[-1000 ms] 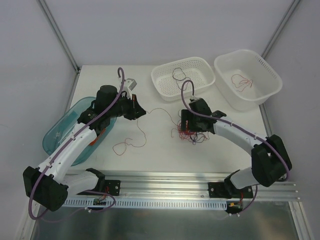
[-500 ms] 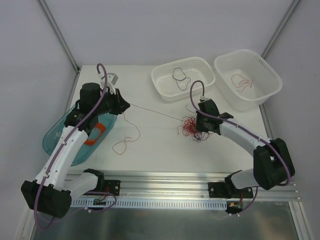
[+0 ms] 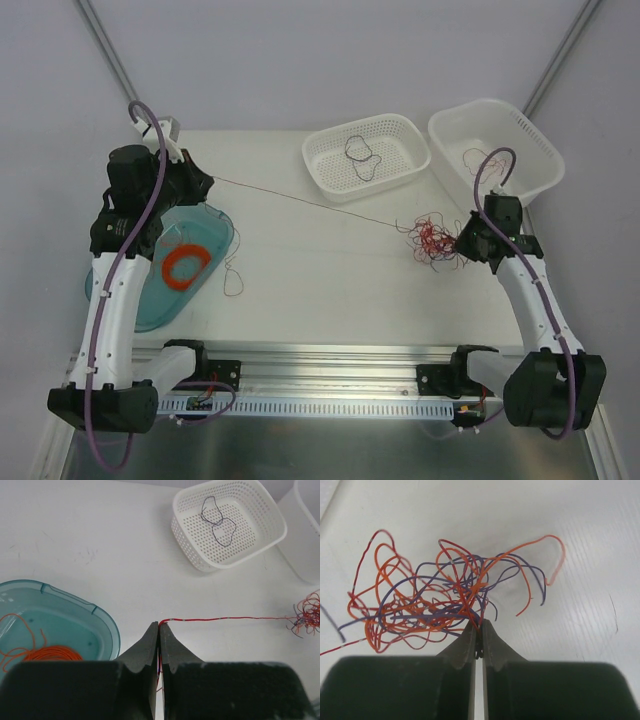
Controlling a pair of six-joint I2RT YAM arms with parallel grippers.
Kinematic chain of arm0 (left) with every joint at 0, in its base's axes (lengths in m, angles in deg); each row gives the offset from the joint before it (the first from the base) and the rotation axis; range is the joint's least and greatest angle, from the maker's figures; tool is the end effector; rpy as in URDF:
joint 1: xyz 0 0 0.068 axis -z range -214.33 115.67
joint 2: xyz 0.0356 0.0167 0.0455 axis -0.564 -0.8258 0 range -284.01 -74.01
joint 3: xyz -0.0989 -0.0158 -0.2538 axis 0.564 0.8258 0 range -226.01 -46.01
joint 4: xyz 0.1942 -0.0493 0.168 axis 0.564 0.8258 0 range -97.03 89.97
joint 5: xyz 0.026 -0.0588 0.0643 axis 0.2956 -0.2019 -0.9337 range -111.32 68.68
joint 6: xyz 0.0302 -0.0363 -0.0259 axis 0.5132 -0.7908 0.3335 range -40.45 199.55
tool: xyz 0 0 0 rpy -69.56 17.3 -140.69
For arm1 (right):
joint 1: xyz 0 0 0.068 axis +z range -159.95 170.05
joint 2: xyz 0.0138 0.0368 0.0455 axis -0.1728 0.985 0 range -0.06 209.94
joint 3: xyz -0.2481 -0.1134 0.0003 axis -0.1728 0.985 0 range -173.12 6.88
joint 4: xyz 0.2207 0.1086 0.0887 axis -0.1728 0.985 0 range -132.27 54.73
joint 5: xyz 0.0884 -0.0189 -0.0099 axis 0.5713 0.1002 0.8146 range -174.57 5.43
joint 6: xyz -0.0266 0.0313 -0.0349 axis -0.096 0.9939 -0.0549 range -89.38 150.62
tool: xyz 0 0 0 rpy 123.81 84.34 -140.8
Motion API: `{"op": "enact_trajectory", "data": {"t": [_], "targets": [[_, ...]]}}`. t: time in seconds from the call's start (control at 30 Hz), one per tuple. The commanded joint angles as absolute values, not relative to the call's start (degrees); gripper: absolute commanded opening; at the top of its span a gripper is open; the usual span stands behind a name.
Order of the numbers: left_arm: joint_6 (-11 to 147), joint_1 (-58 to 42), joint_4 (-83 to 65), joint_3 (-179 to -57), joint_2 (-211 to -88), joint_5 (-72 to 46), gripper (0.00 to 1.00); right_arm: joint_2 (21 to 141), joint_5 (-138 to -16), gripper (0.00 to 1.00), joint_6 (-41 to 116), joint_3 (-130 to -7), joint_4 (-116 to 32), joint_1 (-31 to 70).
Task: Untangle the cables
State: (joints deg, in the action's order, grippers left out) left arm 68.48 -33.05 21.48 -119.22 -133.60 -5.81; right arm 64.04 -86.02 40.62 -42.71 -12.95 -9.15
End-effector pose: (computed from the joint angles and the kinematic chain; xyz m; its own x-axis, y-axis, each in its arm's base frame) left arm 0.2148 -0.0144 0.4294 -0.3057 -0.1782 -0.9353 0.2254 0.9409 -0.2529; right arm 0.2360 0.0024 0.2718 -0.6812 0.1641 -0.7135 0.1245 0.9863 0.1080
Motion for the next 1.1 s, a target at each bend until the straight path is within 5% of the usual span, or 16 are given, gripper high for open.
{"op": "enact_trajectory", "data": {"t": [0.0, 0.53, 0.83, 1.07], "targets": [[69.8, -34.0, 22.9, -122.8, -133.3, -10.6, 0.00, 61.2, -85.2, 0.01, 41.8, -46.6, -6.2, -14.7], [69.4, -45.7, 26.5, -126.9, -135.9, -11.8, 0.00, 60.2, -74.7, 0.01, 48.0, -49.5, -5.2, -25.9], [63.1, -53.4, 26.5, -133.1, -138.9, -3.5, 0.00, 63.6, -76.2, 0.01, 45.5, -50.2, -4.7, -26.4], [62.1, -50.2, 24.5, -129.1, -138.9, 9.2, 0.00, 67.6, -75.2, 0.01, 41.3, -52.4, -4.3, -20.3]]}}
